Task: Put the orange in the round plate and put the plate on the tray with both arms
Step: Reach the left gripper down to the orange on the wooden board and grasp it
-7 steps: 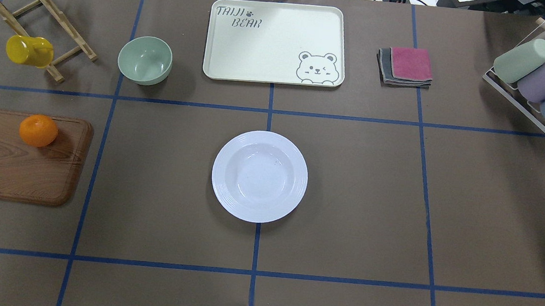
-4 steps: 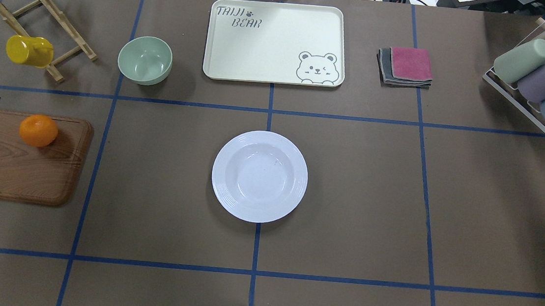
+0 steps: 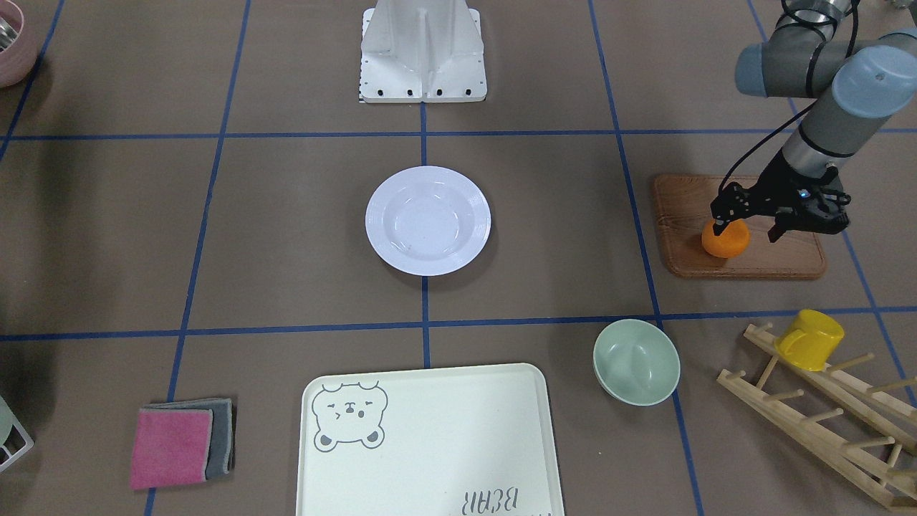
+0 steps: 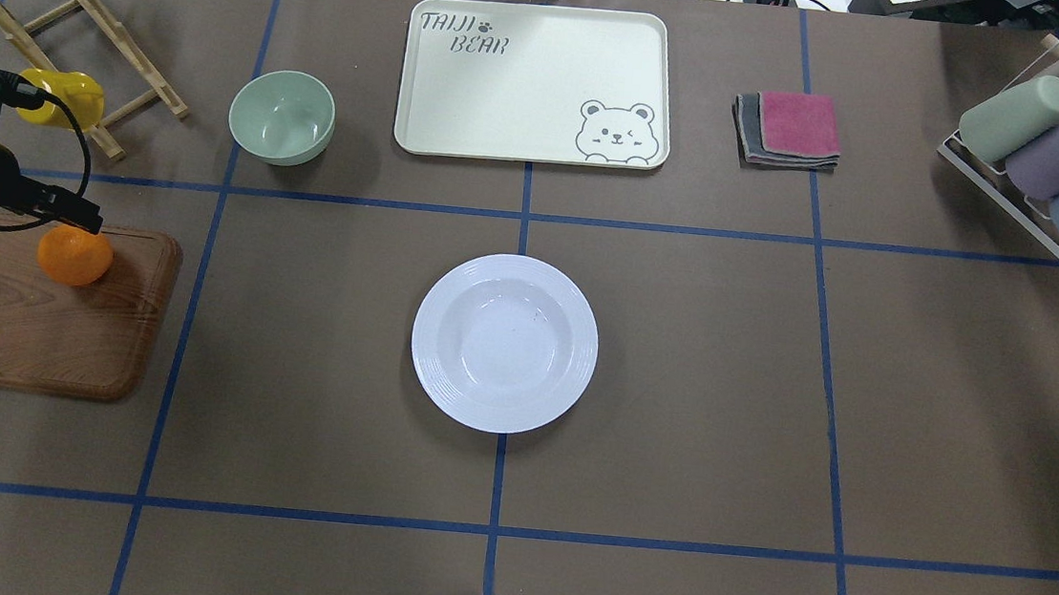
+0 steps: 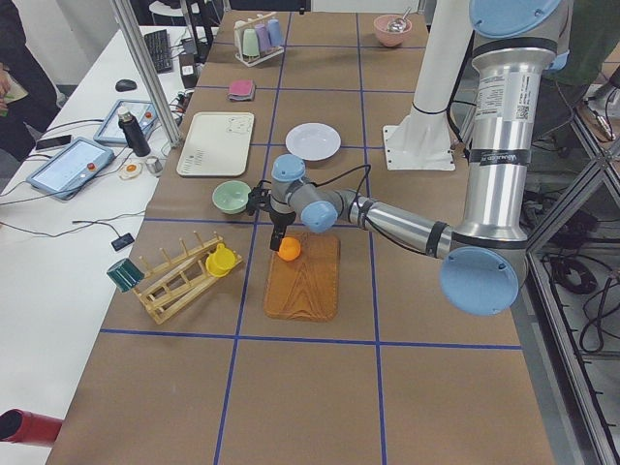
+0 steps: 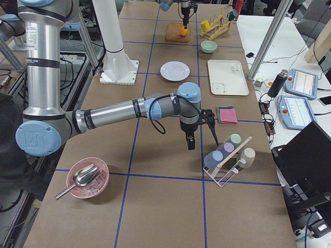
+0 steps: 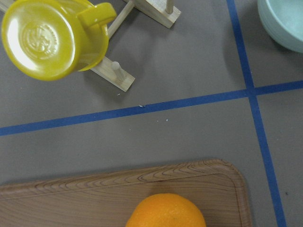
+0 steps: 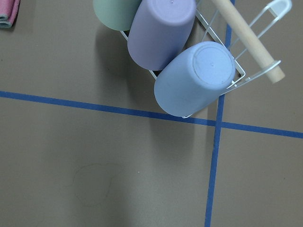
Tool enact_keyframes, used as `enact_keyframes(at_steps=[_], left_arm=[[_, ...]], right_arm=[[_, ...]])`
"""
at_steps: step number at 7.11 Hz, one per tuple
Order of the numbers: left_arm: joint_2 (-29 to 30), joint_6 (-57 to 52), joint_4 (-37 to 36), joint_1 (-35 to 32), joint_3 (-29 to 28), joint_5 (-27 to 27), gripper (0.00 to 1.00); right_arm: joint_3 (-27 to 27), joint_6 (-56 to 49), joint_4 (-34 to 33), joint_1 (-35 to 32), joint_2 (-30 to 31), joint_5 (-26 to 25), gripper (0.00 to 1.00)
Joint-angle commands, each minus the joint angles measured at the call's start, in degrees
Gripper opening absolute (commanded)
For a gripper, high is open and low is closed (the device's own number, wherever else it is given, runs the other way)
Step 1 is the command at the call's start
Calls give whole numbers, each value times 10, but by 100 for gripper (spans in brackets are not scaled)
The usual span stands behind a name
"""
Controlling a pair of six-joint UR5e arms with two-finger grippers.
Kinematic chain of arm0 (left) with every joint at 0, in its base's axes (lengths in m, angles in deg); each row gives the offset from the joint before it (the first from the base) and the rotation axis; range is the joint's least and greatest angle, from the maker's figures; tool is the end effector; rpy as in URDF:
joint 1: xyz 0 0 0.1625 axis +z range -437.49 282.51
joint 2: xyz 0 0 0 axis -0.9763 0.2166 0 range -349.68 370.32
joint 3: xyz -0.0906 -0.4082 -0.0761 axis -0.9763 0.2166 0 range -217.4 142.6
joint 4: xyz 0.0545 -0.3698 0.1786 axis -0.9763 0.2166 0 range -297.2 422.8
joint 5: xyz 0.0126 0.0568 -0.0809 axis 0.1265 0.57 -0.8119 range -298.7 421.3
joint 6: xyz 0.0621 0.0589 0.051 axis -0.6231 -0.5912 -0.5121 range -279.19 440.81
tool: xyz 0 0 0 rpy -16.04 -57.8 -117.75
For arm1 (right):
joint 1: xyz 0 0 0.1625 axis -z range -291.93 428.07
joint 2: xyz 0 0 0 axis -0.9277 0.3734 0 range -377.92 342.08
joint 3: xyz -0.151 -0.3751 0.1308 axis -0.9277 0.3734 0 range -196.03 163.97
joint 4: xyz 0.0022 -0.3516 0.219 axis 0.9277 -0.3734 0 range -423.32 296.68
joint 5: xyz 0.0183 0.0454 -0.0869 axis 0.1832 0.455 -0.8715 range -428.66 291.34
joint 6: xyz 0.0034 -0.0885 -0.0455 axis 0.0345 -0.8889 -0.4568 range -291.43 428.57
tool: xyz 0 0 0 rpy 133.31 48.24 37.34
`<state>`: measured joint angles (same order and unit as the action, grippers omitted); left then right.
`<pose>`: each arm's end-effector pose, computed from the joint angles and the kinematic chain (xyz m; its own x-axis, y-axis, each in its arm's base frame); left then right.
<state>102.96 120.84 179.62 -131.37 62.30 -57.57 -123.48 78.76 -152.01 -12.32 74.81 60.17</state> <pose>0.2467 -0.4825 0.5079 0.6980 0.1810 -0.6929 -0.0107 0.9700 0.2427 -0.0096 -0.4815 0.5343 0.7560 -0.1282 0.6419 0.0270 0.9859 0.1651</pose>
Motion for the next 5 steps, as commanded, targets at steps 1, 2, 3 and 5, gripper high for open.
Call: enact_keyframes(at_steps=[1, 2, 3, 5], left_arm=[[3, -1, 14, 18, -22, 3, 99], [3, 0, 14, 31, -28, 20, 99], [3, 0, 15, 42, -39, 35, 99], [0, -1, 16, 46, -39, 36, 83]], right_arm=[[0, 0, 0, 1, 0, -3, 100], [0, 0, 0, 1, 0, -5, 100], [0, 0, 0, 1, 0, -6, 100], [0, 0, 0, 1, 0, -6, 100]])
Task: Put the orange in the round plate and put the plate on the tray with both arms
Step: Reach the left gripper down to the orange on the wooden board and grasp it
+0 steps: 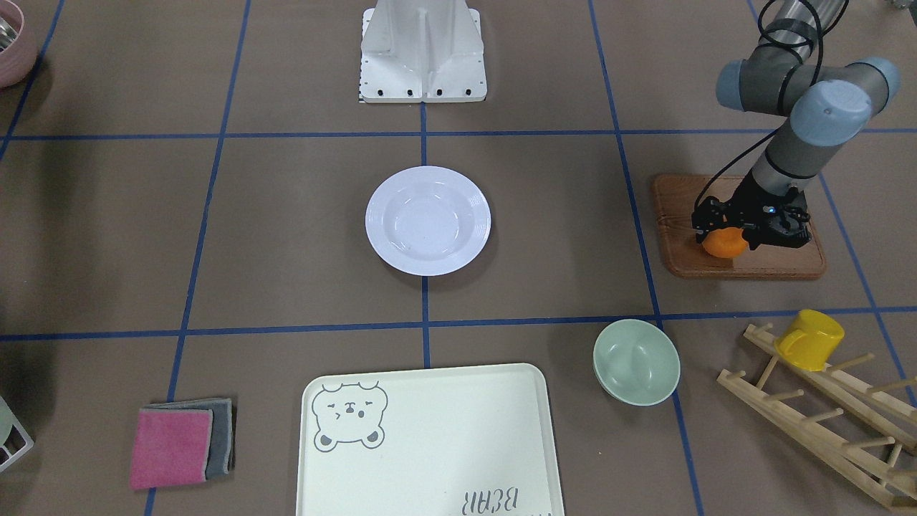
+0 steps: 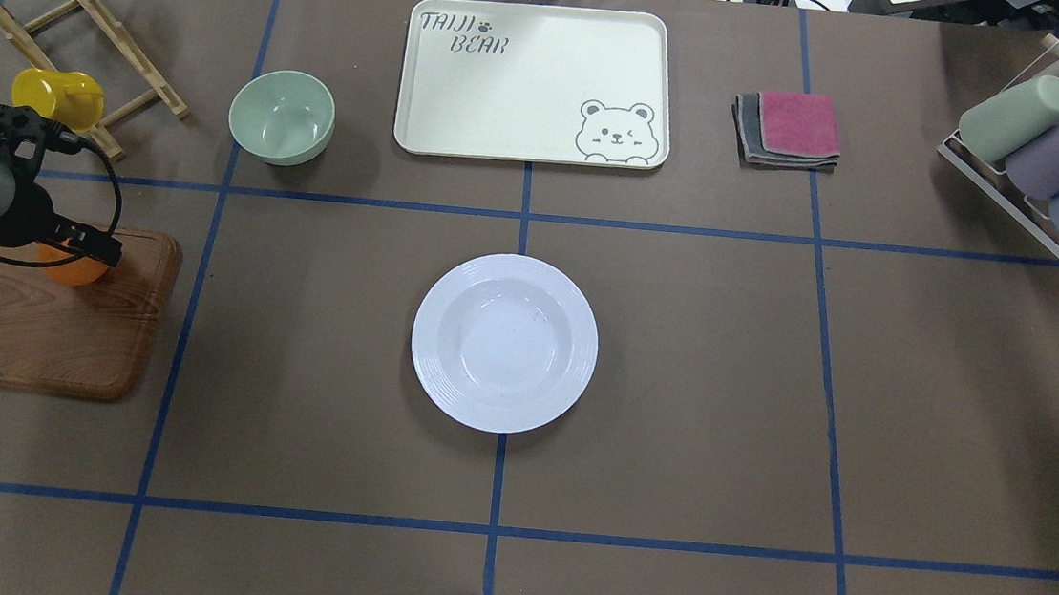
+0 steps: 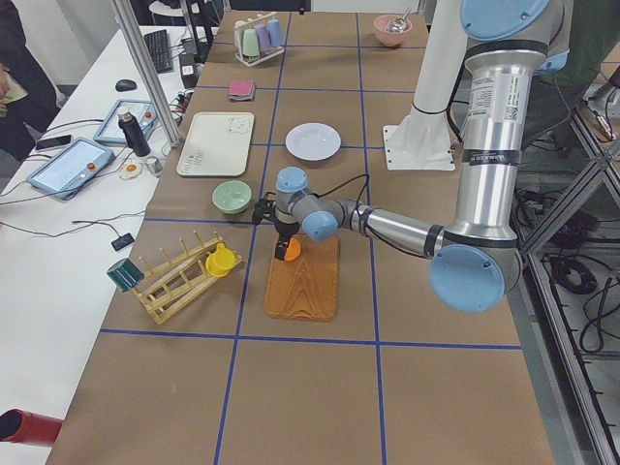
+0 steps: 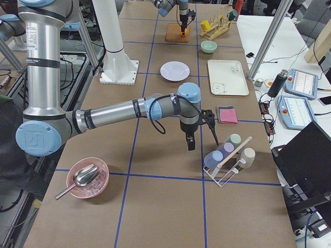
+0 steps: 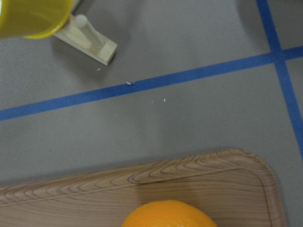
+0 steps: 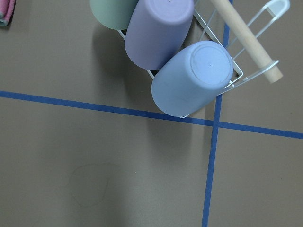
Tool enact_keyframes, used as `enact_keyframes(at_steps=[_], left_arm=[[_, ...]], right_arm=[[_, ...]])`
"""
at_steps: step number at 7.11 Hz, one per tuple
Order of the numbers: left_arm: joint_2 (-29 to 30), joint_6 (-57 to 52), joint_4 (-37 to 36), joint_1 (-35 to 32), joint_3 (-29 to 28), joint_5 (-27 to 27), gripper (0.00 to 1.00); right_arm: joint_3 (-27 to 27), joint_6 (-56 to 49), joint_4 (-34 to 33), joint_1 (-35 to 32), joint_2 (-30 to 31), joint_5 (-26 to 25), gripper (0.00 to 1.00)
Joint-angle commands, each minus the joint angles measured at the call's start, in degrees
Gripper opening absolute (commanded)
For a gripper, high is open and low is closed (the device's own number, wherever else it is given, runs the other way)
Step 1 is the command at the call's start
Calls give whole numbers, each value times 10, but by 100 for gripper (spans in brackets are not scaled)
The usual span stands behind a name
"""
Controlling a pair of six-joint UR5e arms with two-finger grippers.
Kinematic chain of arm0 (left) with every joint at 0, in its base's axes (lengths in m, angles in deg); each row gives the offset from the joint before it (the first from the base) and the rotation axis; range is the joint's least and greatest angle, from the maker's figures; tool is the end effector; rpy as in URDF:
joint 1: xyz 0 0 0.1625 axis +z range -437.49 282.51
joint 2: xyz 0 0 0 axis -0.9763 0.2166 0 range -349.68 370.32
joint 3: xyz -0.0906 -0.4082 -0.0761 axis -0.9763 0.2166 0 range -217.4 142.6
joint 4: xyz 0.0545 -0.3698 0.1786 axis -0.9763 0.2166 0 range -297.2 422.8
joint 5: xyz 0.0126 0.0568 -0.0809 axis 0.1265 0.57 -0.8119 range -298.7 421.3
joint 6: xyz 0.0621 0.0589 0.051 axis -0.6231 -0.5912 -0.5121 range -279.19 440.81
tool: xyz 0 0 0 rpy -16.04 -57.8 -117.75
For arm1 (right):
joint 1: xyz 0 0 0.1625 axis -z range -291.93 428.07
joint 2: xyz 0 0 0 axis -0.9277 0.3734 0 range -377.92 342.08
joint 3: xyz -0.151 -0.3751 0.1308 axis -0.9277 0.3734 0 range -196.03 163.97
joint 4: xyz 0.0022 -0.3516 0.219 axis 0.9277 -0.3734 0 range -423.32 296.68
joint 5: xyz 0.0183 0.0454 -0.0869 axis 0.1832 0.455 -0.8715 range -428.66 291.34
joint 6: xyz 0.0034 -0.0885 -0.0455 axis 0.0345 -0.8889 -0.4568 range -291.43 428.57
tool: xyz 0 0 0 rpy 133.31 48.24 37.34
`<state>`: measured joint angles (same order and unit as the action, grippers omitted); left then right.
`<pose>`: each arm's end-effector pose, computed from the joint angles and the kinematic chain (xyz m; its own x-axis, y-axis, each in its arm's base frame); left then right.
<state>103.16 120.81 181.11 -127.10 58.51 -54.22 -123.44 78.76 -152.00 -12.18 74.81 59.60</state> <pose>0.2827 -0.4717 0.5390 0.7300 0.2088 -0.6508 -0.0626 0.9686 0.2406 -0.0100 -0.4818 0.5352 0.7621 -0.1287 0.6346 0.0283 0.9857 0.1660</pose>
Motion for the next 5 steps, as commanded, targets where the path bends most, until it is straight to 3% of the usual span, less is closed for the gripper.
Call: enact_keyframes(at_steps=[1, 2, 3, 5], left_arm=[[-3, -5, 1, 3, 2, 3, 18], [-4, -4, -1, 1, 27, -3, 0], [4, 5, -27, 1, 71, -24, 0], [145, 89, -178, 13, 85, -18, 0]], right_arm=[[0, 0, 0, 0, -1, 0, 100], [0, 0, 0, 0, -3, 1, 100], [0, 0, 0, 0, -4, 1, 100], [0, 0, 0, 1, -10, 2, 100]])
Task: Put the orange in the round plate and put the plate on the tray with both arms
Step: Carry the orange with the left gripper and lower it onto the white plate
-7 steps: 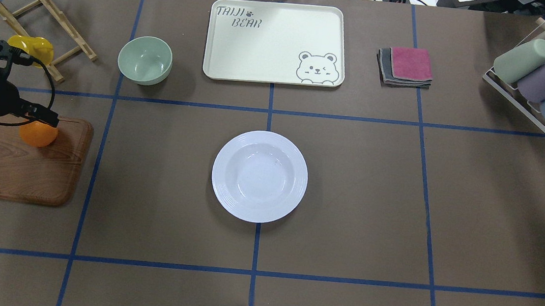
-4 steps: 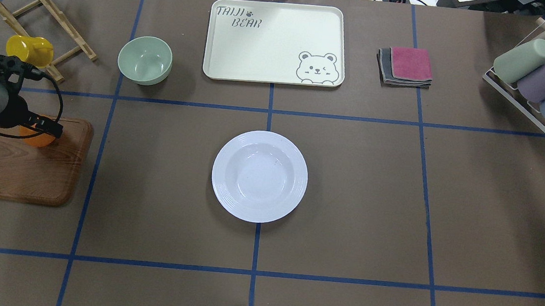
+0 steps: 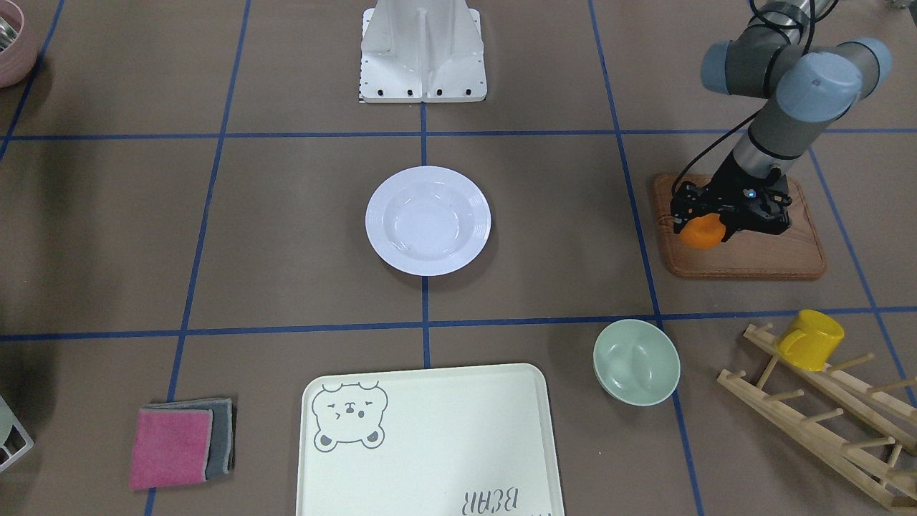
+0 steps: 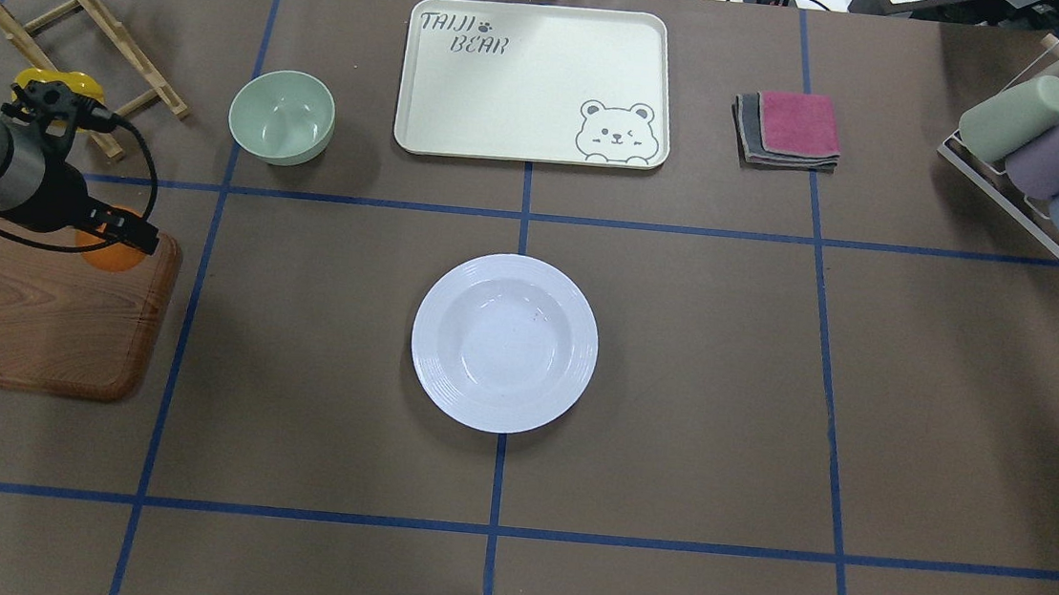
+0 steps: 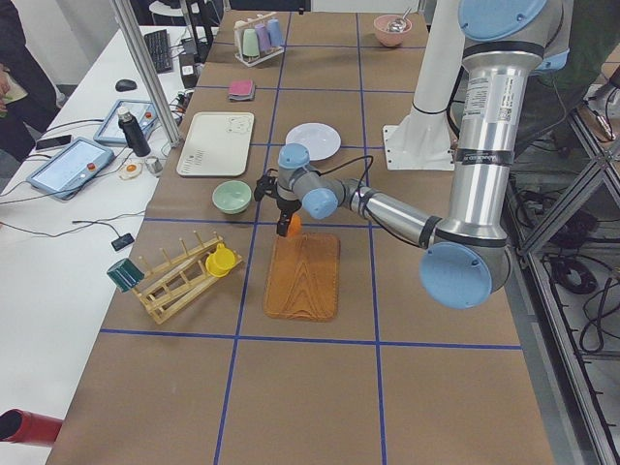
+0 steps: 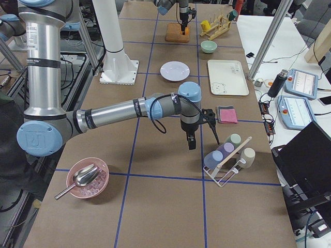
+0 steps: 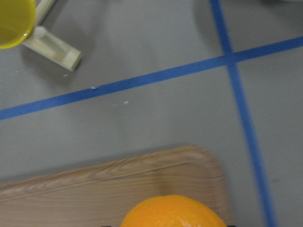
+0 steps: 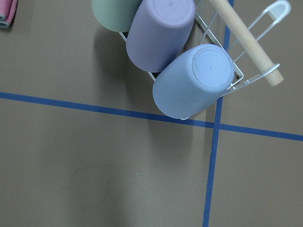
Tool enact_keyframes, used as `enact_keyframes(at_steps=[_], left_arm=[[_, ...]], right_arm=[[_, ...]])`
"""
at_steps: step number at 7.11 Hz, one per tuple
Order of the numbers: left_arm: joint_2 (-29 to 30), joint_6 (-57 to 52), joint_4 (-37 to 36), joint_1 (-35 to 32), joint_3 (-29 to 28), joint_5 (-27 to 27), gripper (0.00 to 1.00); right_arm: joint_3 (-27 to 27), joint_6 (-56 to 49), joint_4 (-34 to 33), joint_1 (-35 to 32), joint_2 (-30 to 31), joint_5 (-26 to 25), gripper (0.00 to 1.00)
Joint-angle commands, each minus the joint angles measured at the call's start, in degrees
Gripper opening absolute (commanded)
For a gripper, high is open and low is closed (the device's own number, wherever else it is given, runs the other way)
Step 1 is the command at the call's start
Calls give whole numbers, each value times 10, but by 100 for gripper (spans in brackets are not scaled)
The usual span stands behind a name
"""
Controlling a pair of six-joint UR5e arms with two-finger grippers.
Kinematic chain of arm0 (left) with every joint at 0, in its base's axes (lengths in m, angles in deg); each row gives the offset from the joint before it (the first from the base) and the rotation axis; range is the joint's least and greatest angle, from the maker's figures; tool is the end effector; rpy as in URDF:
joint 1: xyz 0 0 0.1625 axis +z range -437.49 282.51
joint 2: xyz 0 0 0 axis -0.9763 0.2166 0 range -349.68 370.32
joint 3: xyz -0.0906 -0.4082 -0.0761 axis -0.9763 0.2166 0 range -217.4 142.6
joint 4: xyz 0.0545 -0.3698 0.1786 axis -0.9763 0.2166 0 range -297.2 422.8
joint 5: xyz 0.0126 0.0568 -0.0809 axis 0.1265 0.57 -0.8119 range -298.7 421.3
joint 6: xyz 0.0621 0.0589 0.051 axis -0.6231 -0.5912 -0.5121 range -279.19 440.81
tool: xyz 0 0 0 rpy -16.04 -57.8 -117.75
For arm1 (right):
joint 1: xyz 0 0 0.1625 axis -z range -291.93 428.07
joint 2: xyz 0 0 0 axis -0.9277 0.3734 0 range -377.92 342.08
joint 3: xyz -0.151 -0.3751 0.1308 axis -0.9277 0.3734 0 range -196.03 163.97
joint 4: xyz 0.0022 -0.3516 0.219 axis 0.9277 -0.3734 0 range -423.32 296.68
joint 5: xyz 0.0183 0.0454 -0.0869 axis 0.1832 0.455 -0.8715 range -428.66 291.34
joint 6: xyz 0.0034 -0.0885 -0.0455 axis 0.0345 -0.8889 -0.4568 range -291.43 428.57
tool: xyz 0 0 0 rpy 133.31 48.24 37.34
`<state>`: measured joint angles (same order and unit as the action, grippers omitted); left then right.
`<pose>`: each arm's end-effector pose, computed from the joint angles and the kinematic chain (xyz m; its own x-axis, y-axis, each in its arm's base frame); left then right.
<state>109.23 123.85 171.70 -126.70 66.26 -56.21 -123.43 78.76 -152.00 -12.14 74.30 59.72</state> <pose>0.3006 -0.4819 0.4320 0.6788 0.2056 -0.7050 -0.0360 0.9682 0.2477 -0.0111 -0.4850 0.5309 0.7597 -0.1349 0.6361 0.0290 0.9843 0.1742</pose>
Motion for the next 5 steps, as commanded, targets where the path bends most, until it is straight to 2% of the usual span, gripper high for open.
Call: enact_keyframes(at_steps=[1, 2, 5], left_arm=[[149, 104, -134, 52, 6, 8, 0], [210, 167, -154, 91, -13, 43, 0], [358, 298, -156, 174, -128, 106, 0]], right_arm=[[-1, -6, 10, 7, -9, -1, 100], [3, -1, 41, 11, -7, -1, 100], [0, 1, 60, 21, -11, 6, 100]])
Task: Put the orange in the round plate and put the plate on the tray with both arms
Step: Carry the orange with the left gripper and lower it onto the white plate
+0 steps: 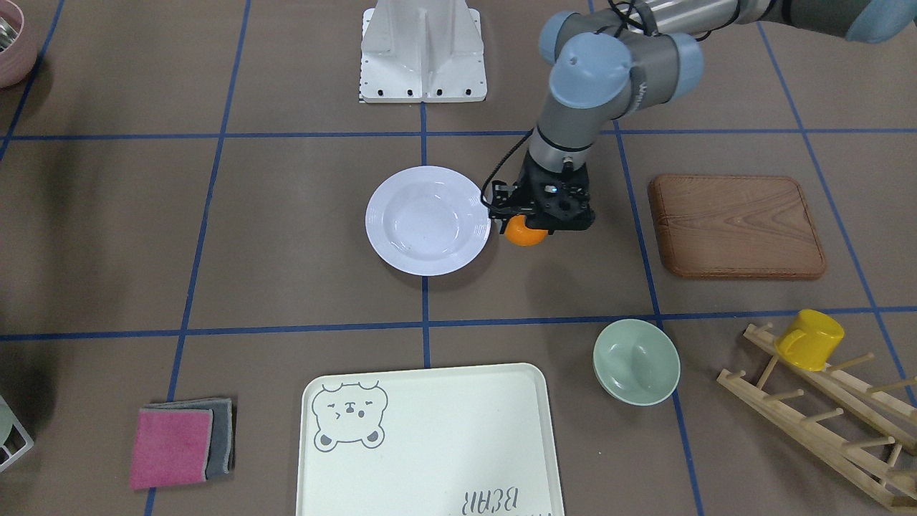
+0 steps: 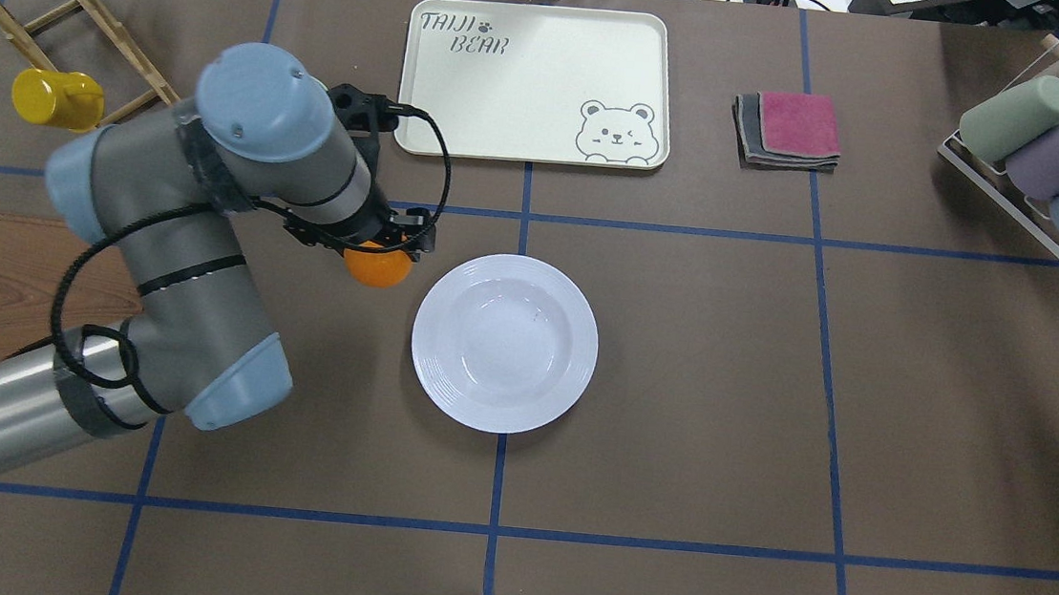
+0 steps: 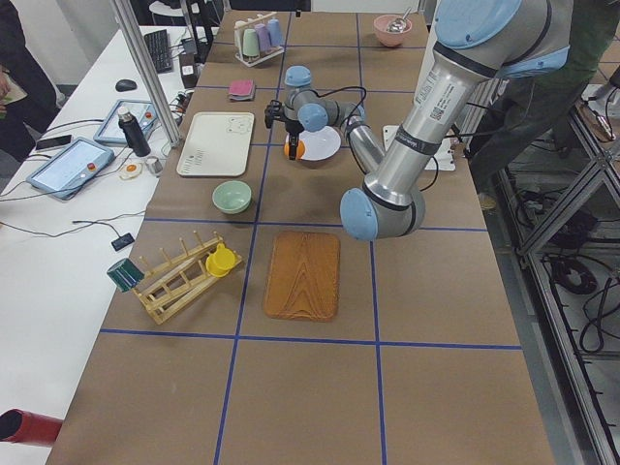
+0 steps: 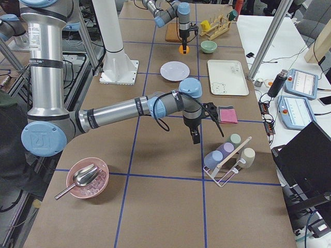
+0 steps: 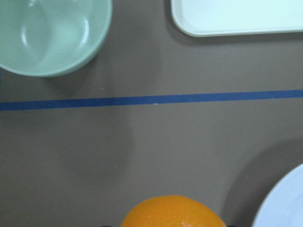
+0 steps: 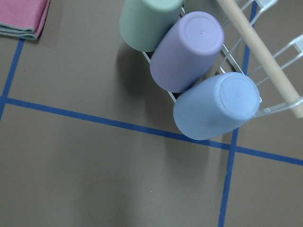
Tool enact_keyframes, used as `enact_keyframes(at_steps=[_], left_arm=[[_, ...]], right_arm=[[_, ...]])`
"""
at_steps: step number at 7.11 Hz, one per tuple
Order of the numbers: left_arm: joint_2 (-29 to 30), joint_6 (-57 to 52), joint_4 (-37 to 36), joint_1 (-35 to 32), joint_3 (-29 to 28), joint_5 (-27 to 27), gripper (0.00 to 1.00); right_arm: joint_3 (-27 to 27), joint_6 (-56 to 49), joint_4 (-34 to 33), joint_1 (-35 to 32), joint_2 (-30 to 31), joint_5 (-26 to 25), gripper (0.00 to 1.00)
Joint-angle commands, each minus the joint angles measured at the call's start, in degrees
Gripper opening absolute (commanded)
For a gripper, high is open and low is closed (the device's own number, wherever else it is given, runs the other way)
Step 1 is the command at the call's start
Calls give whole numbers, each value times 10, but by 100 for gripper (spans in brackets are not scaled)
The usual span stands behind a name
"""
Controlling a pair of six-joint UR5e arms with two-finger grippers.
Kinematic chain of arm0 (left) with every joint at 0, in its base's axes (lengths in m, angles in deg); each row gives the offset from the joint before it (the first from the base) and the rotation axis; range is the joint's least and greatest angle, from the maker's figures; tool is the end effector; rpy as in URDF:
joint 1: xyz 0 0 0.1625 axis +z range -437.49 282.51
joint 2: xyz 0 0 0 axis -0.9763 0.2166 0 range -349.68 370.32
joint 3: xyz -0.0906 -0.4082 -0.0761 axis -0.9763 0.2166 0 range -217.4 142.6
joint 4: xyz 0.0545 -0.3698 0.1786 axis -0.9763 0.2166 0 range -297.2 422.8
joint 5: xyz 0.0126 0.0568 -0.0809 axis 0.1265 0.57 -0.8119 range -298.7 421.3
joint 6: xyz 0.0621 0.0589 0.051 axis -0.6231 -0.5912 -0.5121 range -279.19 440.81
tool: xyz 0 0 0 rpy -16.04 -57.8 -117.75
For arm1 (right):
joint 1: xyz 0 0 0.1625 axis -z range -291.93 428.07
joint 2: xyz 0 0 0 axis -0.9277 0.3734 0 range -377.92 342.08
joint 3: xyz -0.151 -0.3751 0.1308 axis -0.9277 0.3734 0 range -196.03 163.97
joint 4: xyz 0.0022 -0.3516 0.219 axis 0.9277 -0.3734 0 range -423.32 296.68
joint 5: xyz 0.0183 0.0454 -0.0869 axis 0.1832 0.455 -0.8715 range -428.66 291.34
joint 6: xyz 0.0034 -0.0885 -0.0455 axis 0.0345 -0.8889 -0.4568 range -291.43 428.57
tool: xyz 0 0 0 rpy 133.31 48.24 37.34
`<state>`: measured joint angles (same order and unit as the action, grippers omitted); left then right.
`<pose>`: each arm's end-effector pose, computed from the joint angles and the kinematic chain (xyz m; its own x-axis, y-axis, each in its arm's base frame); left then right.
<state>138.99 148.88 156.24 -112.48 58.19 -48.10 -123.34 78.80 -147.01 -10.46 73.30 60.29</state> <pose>0.5022 -0.4738 0.2101 0.6382 -0.0167 -0.7696 0.1090 0.9917 0.0688 -0.0280 -0.4937 0.5122 0.7359 -0.2222 0.6396 0.0539 0.9609 0.2718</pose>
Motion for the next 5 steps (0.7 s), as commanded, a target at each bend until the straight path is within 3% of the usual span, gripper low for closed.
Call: enact_keyframes(at_steps=[1, 2, 4, 5], left_arm=[[100, 73, -2, 52, -86, 32, 0], [113, 89, 4, 94, -107, 84, 0], [111, 89, 9, 113, -123, 97, 4], [110, 88, 10, 113, -125, 97, 38]], right_arm=[[0, 5, 32, 4, -1, 1, 100], [0, 10, 39, 6, 0, 1, 100], [1, 11, 39, 7, 0, 0, 100], [1, 11, 40, 9, 0, -1, 100]])
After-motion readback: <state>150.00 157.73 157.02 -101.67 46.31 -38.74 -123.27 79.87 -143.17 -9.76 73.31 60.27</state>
